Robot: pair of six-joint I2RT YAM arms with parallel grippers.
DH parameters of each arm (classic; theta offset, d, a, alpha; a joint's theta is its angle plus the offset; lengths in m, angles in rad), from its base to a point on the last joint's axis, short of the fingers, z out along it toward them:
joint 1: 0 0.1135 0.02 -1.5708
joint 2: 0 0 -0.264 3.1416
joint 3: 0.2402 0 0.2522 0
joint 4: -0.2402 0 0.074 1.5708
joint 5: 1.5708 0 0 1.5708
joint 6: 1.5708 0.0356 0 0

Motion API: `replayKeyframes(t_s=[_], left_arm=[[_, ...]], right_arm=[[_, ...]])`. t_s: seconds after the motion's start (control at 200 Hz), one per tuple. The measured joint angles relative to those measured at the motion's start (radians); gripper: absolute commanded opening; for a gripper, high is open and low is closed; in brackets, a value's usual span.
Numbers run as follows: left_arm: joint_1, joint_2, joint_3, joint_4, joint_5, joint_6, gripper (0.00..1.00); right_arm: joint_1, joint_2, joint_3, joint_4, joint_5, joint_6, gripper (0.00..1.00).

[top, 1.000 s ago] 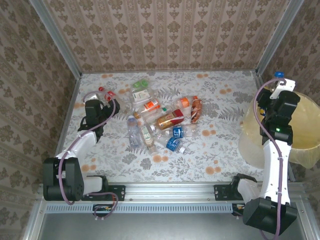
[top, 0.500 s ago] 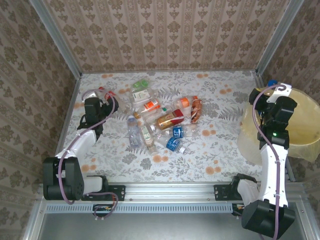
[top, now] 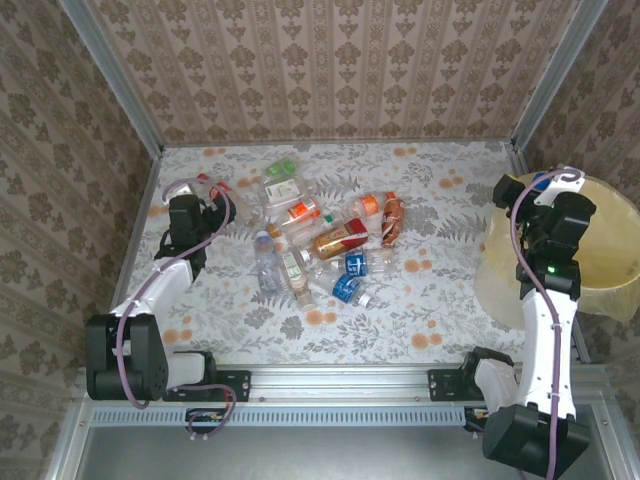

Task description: Put the plastic bottles in the bin

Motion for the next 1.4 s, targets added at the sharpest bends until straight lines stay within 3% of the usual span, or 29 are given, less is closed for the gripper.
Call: replayKeyframes(t_s=[0.275,0.715,0.885,1.145,1.275,1.4], left_arm=[[0.000,0.000,0.000,-0.007,-0.018,0.000,1.00],[0.000,0.000,0.002,-0.066,-0.053,-0.004,1.00],[0.001,0.000,0.039,-0.127,-0.061,-0.040,1.00],[0.010,0.000,0.092,-0.216,-0.060,-0.091,1.00],[0.024,-0.008,0.092,-0.264,-0.060,-0.117,1.00],[0.035,-0.038,0.092,-0.307,-0.059,-0.143,1.00]], right_arm=[[0.000,0.045,0.014,-0.053,0.129,0.065,0.91],[0.031,0.022,0.127,-0.141,0.115,0.129,0.96],[0.238,0.014,0.235,-0.165,0.100,0.065,0.97],[0.629,0.140,0.253,-0.196,0.042,-0.294,1.00],[0.748,0.201,0.193,-0.201,0.043,-0.446,1.00],[0.793,0.277,0.170,-0.219,0.045,-0.553,1.00]])
